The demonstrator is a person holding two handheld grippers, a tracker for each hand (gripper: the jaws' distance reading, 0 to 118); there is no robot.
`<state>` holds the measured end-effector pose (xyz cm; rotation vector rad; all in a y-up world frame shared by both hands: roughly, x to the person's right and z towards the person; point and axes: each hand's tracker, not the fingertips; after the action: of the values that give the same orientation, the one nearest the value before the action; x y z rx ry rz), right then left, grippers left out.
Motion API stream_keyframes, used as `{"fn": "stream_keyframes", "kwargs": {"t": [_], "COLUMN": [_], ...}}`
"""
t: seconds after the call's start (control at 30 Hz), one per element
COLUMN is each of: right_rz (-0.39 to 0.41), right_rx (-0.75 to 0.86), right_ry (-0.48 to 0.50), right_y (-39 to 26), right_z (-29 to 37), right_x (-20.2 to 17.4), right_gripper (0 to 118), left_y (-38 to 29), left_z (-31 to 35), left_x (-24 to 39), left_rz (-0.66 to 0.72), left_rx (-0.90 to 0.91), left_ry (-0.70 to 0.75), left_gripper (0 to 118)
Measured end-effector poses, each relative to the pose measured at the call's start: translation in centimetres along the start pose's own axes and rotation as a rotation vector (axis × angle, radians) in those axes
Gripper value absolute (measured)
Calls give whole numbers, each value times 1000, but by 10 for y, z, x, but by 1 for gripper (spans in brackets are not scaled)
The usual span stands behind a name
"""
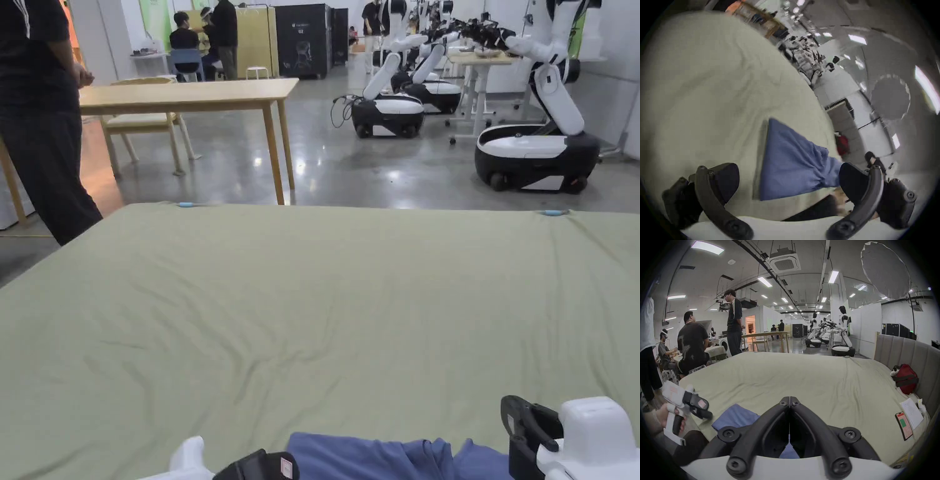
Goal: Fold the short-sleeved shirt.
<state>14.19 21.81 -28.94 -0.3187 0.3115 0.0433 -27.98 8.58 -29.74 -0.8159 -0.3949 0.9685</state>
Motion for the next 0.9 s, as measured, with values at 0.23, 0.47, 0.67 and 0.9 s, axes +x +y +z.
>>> {"fn": "stream_keyframes", "kwargs": {"t": [0.23,0.47,0.67,0.9], "right_rz": [-25,-26,-4,-13], "right_rx": [11,10,1,-1], "right_ry": [-39,-59,-70,-72], "right_y": [8,11,9,6], "right_z": [11,14,17,20], "right_x": [15,22,24,24], "right_gripper": [1,1,1,1], "left_y": [-23,-43,-24,20], "left_z": [-47,-91,-39,32], "left_x": [-14,-11,-8,36], "left_rz": [249,275,173,-350], "left_rx": [20,96,197,275], "left_ry": [-307,-180,-96,295], "left_gripper": [118,13,11,11]}}
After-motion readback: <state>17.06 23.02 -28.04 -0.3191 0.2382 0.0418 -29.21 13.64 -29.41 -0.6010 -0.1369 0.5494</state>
